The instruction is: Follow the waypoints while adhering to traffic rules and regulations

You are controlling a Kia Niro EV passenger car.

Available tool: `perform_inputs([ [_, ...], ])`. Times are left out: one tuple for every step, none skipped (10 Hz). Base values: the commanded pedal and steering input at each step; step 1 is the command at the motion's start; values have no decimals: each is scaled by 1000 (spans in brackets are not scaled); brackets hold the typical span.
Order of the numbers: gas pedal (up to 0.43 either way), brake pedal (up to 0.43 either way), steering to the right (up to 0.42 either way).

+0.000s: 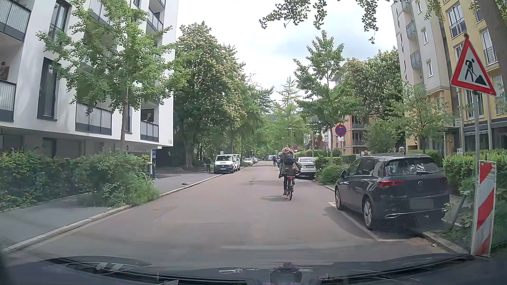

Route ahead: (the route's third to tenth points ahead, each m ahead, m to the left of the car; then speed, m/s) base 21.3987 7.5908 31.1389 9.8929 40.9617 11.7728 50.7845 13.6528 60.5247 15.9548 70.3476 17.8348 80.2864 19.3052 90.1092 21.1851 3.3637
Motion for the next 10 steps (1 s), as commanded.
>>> perform_inputs([
  [47,0,23],
  [47,0,23],
  [47,0,22],
  [47,0,20],
  [47,0,19],
  [47,0,19],
  [47,0,18],
  [47,0,14],
  [47,0,12],
  [47,0,11],
])
